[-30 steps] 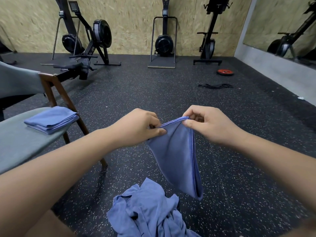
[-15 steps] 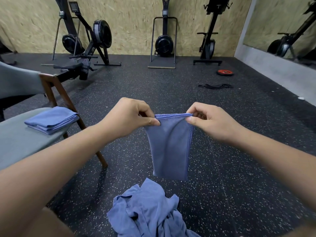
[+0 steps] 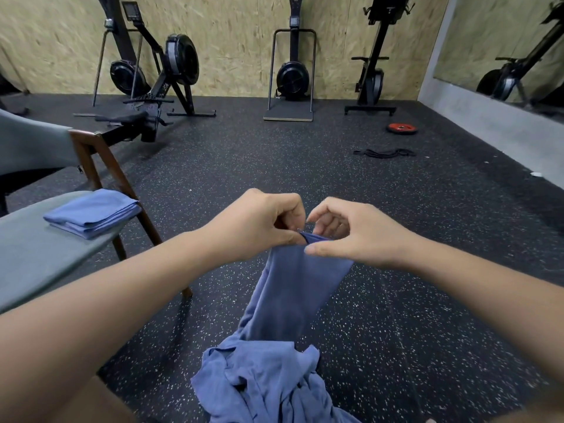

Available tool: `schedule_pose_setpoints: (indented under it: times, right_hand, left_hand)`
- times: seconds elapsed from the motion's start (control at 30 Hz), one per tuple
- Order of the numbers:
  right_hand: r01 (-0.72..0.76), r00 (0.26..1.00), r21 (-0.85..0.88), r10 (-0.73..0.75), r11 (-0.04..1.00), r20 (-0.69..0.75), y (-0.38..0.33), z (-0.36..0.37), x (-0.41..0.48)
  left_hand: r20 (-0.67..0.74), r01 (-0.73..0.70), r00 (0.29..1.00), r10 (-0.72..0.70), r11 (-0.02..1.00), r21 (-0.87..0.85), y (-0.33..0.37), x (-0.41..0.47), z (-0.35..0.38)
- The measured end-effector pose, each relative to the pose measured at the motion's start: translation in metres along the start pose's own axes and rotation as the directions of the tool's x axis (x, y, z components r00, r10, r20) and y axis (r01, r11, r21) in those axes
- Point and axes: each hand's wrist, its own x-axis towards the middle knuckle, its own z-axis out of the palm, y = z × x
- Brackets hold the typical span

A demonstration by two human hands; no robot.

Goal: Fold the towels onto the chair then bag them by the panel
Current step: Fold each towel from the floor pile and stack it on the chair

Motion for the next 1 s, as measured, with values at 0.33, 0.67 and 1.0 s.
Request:
schedule_pose_setpoints:
  times: [0.33,0.67,1.0]
  right_hand:
    - [0.114,0.992,-0.076,-0.110,0.991,0.054,0.000,0.010,0.004]
    - [0.183,0.981,0.049,-0.179,0.982,-0.078,-0.009,-0.024,0.002]
    - [0.127,0.916,0.114,-0.072,0.985,-0.395,0.016,-0.073,-0.001]
  left_hand:
    - [-0.046,0.093,0.992,-0.114,0.941,-0.325,0.002,-0.003,0.019]
    - [0.263,0.305,0.942,-0.209,0.859,-0.410,-0.037,-0.009,0.056]
    - [0.264,0.347,0.909,-0.324,0.937,-0.047,-0.095,-0.015,0.041]
